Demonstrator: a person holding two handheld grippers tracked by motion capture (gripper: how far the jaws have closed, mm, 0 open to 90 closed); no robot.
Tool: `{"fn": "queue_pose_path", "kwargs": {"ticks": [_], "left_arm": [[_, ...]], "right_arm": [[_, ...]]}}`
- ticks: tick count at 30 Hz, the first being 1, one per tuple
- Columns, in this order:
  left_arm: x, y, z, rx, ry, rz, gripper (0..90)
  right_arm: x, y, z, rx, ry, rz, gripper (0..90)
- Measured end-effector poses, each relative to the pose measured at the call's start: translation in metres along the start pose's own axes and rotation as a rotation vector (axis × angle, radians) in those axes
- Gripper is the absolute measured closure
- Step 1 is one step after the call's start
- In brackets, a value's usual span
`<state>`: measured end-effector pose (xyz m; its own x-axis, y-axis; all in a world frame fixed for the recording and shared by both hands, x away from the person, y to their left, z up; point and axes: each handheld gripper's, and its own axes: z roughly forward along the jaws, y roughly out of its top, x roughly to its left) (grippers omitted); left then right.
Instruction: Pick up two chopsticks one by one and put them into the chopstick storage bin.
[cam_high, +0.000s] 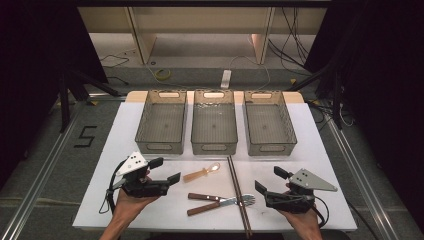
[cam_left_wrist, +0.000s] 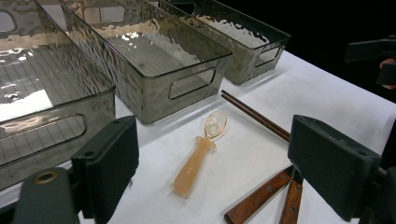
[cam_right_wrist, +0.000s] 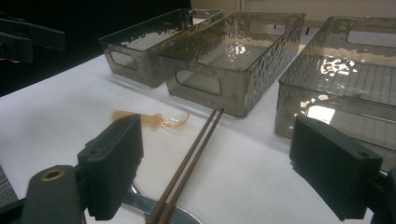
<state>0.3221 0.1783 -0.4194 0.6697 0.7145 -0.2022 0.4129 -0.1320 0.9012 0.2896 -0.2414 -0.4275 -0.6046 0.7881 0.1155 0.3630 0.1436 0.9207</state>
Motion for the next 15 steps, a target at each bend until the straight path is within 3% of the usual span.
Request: {"fn": "queue_pose_path", "kwargs": {"ticks": [10,15], "left_arm": [[0.0002,-0.0001,0.0005,0.003,0.003,0.003,16.0],[0.0005,-0.0002,0.0003,0.004,0.009,0.003,16.0]], "right_arm": [[-0.0013,0.0014,0.0019,0.025,0.009,0.005,18.6],[0.0009,0.0095,0.005,0.079,0.004,-0.016,19.6]]}}
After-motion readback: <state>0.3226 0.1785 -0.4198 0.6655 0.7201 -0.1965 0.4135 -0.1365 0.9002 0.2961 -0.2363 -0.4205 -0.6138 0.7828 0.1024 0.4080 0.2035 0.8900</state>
